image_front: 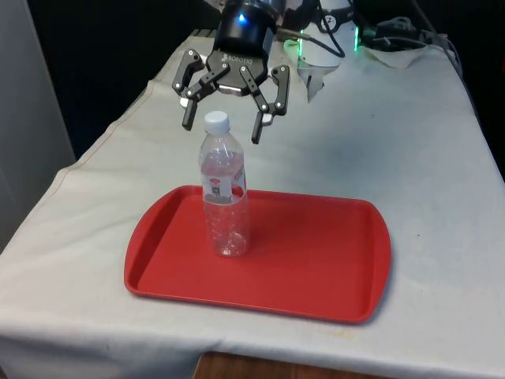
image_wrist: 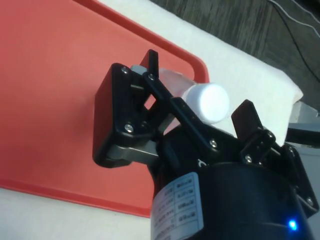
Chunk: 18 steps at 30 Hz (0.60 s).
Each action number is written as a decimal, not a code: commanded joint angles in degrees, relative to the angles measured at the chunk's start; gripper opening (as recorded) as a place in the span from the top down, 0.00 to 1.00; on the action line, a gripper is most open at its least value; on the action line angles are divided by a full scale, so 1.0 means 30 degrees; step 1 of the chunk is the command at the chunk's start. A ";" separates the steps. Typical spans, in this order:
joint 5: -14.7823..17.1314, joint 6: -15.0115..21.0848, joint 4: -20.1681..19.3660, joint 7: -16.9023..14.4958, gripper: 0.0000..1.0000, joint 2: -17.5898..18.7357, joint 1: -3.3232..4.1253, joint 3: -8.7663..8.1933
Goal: Place the bottle upright on the tray.
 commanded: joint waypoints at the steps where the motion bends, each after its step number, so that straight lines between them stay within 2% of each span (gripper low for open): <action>1: -0.0038 -0.0229 -0.0191 -0.0019 0.00 -0.0286 -0.0076 0.0191; 8: -0.0038 -0.0764 -0.0153 -0.0115 0.00 -0.0936 -0.0019 0.0210; 9: 0.0000 -0.0630 0.0000 -0.0076 0.00 -0.0802 0.0076 0.0000; 10: -0.0019 -0.0840 -0.0134 -0.0134 0.00 -0.1012 -0.0019 0.0210; 16: 0.0000 -0.1432 0.0019 -0.0325 0.00 -0.1490 0.0057 0.0191; 18: 0.0000 -0.1451 0.0172 -0.0286 0.00 -0.1471 0.0172 0.0000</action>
